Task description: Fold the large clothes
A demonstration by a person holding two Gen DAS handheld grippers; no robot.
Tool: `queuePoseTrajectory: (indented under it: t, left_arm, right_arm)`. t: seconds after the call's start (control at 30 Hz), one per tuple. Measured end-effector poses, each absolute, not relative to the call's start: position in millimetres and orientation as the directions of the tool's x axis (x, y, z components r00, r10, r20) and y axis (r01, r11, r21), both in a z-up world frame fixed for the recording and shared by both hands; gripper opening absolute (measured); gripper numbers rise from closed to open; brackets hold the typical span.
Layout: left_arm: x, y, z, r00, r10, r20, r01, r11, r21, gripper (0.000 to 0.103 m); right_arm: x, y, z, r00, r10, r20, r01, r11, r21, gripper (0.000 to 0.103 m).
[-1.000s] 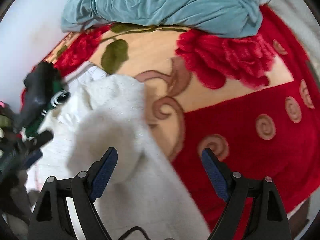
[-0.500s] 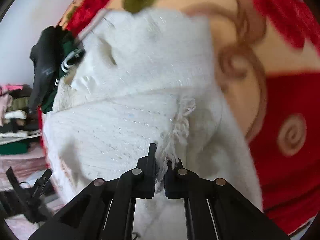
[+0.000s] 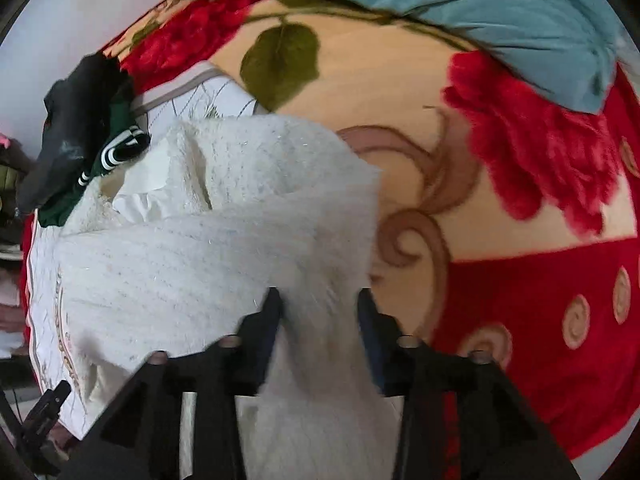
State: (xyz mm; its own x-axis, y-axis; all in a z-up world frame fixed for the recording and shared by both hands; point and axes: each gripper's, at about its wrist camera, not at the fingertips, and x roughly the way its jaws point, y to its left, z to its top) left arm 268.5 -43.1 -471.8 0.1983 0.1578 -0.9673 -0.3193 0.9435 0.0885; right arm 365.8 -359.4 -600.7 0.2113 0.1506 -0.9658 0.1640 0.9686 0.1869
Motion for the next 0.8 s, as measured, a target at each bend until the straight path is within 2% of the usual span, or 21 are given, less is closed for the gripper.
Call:
queuePoseTrajectory:
  t: [0.1, 0.2, 0.37, 0.47, 0.57, 0.6, 0.63, 0.67, 0.8]
  left_arm:
    - [263, -53, -479, 0.174, 0.147, -0.974, -0.295, 0.951, 0.091, 0.100]
    - [255, -62, -487, 0.129, 0.153, -0.980, -0.290, 0.951, 0.110, 0.100]
    - [231, -70, -494, 0.090, 0.246, -0.965, -0.276, 0.937, 0.213, 0.100]
    - [214, -66, -508, 0.054, 0.300, -0.952, -0.264, 0.924, 0.276, 0.100]
    - [200, -60, -527, 0.015, 0.339, -0.941, -0.248, 0.912, 0.325, 0.100]
    - [197, -57, -533, 0.001, 0.348, -0.938, -0.247, 0.909, 0.337, 0.100]
    - [193, -53, -539, -0.014, 0.347, -0.938, -0.251, 0.907, 0.339, 0.100]
    - [190, -48, -541, -0.022, 0.338, -0.941, -0.259, 0.907, 0.332, 0.100]
    - [181, -29, -544, -0.014, 0.297, -0.955, -0.294, 0.911, 0.288, 0.100]
  right_arm:
    - [338, -366, -597, 0.197, 0.234, -0.952, 0.203, 0.940, 0.273, 0.044]
    - [308, -353, -608, 0.109, 0.361, -0.926, 0.235, 0.896, 0.377, 0.044]
    - [258, -264, -650, -0.109, 0.480, -0.871, 0.152, 0.874, 0.463, 0.044]
    - [245, -220, -675, -0.172, 0.475, -0.863, 0.111, 0.880, 0.462, 0.044]
    - [240, -192, -707, -0.228, 0.383, -0.895, 0.102, 0.924, 0.369, 0.044]
    - [239, -190, -713, -0.212, 0.358, -0.909, 0.125, 0.933, 0.338, 0.039]
    - [237, -191, -715, -0.195, 0.336, -0.921, 0.149, 0.939, 0.311, 0.015]
    - [237, -191, -715, -0.187, 0.335, -0.923, 0.169, 0.937, 0.306, 0.009]
    - [241, -166, -695, -0.140, 0.361, -0.922, 0.144, 0.929, 0.342, 0.007]
